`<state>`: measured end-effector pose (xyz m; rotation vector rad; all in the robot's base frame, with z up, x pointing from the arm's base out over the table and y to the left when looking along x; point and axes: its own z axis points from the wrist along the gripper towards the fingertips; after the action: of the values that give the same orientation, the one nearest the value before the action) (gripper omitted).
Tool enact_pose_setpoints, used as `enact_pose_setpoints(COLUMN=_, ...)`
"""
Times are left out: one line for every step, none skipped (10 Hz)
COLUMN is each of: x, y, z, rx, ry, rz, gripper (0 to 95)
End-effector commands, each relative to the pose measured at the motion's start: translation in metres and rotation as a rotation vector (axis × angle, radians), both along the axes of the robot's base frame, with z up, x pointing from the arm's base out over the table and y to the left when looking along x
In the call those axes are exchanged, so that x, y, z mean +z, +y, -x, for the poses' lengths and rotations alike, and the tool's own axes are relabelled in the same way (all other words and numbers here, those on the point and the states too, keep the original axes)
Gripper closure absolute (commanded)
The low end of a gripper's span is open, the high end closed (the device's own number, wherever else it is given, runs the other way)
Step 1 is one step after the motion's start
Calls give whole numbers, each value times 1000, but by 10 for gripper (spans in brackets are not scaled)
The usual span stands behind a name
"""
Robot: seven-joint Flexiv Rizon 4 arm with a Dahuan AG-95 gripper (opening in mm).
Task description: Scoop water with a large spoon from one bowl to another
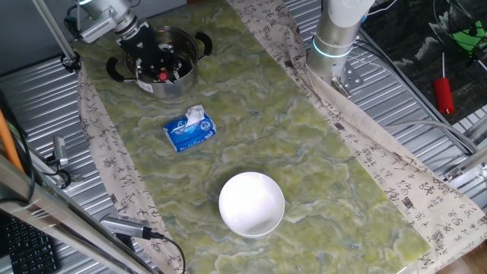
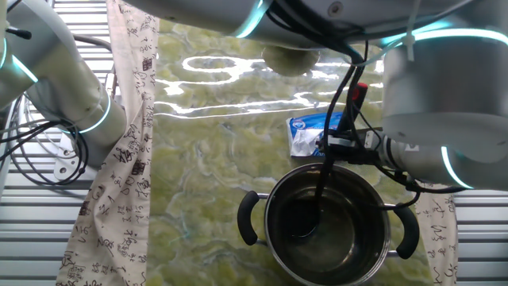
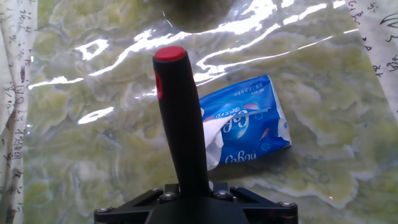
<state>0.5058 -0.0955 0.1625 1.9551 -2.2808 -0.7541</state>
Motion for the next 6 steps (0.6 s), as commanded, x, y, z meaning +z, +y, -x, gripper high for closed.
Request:
enact_pose_setpoints(x=1, y=0, z=0, rx=0, ry=2, rz=-1, gripper=950)
enact_pose_setpoints(x=2, y=1, z=0, rx=-1, ry=3, rz=-4, gripper=950)
enact_pose_setpoints(x=3, y=1, z=0, rx=-1, ry=5, rz=-5, gripper=950)
enact_pose_setpoints(x=4, y=1, z=0, rx=-3, ry=7, rz=-7, gripper=950)
enact_pose_setpoints(x=6, y=1, z=0, rx=-5, ry=10, rz=-12, gripper=950)
enact_pose_setpoints(x=9, y=0, z=-1, rx=-3, ry=14, rz=-12, gripper=950)
